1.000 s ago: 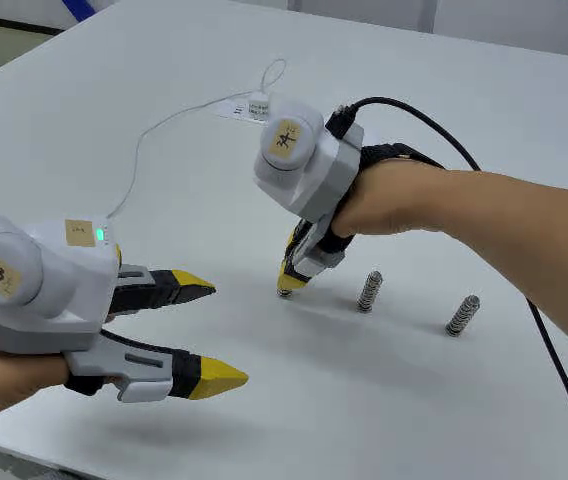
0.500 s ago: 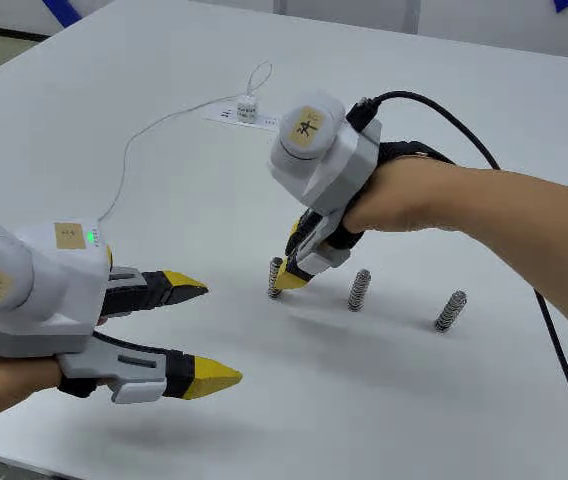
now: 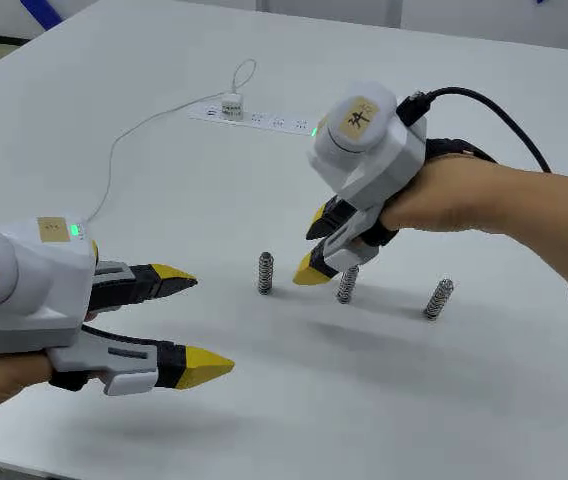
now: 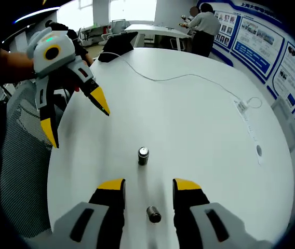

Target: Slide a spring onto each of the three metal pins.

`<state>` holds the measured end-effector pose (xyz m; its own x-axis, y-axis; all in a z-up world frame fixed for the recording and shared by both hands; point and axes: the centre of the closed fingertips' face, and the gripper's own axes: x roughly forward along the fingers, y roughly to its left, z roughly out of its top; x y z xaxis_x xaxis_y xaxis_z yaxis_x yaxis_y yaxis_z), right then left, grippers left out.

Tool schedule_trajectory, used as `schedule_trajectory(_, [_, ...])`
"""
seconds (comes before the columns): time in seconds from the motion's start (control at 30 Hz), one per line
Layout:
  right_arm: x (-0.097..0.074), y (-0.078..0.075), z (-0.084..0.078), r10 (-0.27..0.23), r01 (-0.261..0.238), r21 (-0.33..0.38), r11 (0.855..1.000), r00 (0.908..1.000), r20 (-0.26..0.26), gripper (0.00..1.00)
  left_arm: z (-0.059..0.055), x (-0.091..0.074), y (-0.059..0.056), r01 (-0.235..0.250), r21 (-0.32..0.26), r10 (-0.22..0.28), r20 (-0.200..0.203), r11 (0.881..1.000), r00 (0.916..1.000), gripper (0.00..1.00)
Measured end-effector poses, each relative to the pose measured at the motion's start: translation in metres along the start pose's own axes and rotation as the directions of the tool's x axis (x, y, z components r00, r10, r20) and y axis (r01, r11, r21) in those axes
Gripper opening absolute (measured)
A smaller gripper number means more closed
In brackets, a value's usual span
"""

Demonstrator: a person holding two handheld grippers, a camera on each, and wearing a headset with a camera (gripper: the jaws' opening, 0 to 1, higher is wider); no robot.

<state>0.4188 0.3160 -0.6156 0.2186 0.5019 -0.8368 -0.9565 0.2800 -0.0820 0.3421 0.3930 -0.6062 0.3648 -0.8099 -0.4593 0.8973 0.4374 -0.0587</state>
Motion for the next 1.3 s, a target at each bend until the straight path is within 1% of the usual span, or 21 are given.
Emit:
schedule_trajectory(0.13, [-0.006,-0.005,-0.006,-0.019,0.018,0.020,1.000,0.9995,0.024,0.40,0.001,0.000,0.002,-0.004,0.000,0.004,0.001,1.000,1.0000,0.63])
schedule_trajectory(0.3, [-0.016,-0.010,-0.017,-0.049,0.046,0.055,0.997,0.9973,0.055,0.42,0.002,0.000,0.003,-0.006,0.000,0.006,0.004,1.000,1.0000,0.63])
schedule_trajectory(0.4, [-0.023,-0.012,-0.023,-0.068,0.062,0.081,0.995,0.9948,0.076,0.43,0.003,0.001,0.003,-0.007,0.000,0.007,0.005,1.000,1.0000,0.63])
schedule_trajectory(0.53, [-0.033,-0.017,-0.033,-0.108,0.094,0.124,0.988,0.9881,0.110,0.44,0.004,0.001,0.005,-0.010,-0.001,0.010,0.007,1.000,0.9999,0.63])
schedule_trajectory(0.57, [-0.035,-0.018,-0.035,-0.117,0.101,0.137,0.985,0.9860,0.119,0.44,0.004,0.001,0.005,-0.010,-0.001,0.010,0.008,1.000,0.9999,0.63])
schedule_trajectory(0.67, [-0.044,-0.024,-0.041,-0.161,0.133,0.178,0.975,0.9754,0.151,0.45,0.006,0.002,0.006,-0.012,-0.002,0.012,0.011,1.000,0.9999,0.63])
schedule_trajectory(0.9, [-0.059,-0.028,-0.054,-0.219,0.172,0.236,0.956,0.9566,0.192,0.49,0.007,0.003,0.005,-0.010,0.002,0.010,0.013,1.000,0.9999,0.63])
schedule_trajectory(1.0, [-0.065,-0.028,-0.064,-0.244,0.185,0.269,0.945,0.9477,0.205,0.51,0.008,0.003,0.006,-0.010,0.003,0.010,0.014,1.000,0.9998,0.63])
schedule_trajectory(1.07, [-0.068,-0.027,-0.069,-0.252,0.188,0.282,0.941,0.9447,0.211,0.52,0.009,0.003,0.006,-0.010,0.004,0.010,0.015,1.000,0.9998,0.63])
schedule_trajectory(1.1, [-0.070,-0.027,-0.073,-0.261,0.194,0.290,0.937,0.9415,0.213,0.52,0.009,0.003,0.006,-0.010,0.004,0.010,0.016,1.000,0.9998,0.63])
schedule_trajectory(1.17, [-0.073,-0.025,-0.079,-0.270,0.199,0.301,0.933,0.9374,0.219,0.54,0.009,0.003,0.006,-0.011,0.004,0.011,0.016,1.000,0.9998,0.63])
schedule_trajectory(1.3, [-0.081,-0.022,-0.086,-0.288,0.206,0.317,0.926,0.9271,0.240,0.56,0.009,0.003,0.007,-0.011,0.004,0.011,0.015,1.000,0.9998,0.64])
